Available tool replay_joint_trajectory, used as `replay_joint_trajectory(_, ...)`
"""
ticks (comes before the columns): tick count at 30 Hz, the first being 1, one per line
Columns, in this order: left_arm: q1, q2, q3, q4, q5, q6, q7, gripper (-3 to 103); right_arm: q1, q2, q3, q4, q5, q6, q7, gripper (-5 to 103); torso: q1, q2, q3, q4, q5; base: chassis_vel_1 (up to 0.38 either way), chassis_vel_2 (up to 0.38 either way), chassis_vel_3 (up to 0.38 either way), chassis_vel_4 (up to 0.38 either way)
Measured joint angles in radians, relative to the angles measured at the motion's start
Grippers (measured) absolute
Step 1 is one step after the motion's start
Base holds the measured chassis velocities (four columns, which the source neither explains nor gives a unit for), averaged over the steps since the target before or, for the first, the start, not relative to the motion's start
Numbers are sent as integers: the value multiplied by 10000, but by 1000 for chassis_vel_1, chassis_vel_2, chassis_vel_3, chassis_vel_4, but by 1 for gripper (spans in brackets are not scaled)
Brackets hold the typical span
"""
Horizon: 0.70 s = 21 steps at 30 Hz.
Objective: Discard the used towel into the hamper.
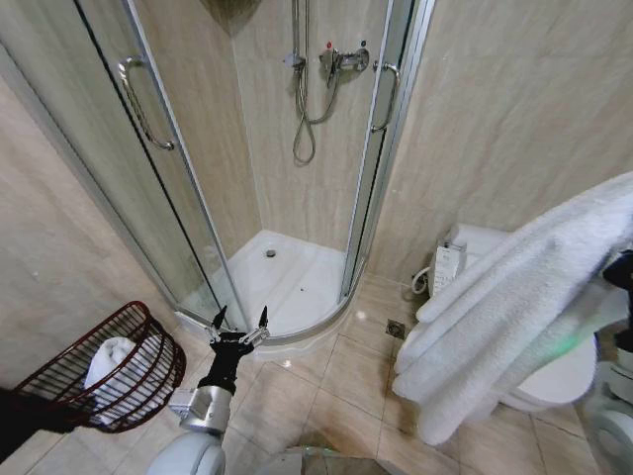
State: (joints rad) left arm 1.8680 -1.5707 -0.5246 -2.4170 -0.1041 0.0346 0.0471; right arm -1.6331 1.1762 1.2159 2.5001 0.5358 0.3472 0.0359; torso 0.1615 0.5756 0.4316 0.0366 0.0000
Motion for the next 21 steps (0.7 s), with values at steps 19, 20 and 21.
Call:
replay_joint_trajectory(19, 0, 0, 0, 0, 0, 0, 0, 100, -42, 7, -126, -2, -68, -6, 34, 2, 335, 852, 519, 0, 0, 0, 0, 0, 0)
replay_joint_trajectory(20, 0, 0, 0, 0, 0, 0, 0, 100, -42, 7, -126, -2, -68, -6, 34, 2, 335, 852, 519, 0, 0, 0, 0, 0, 0)
replay_joint_trajectory(21, 0, 0, 0, 0, 0, 0, 0, 100, -42, 16, -127, -3, -68, -12, 37, 2, 364, 921, 560, 0, 0, 0, 0, 0, 0)
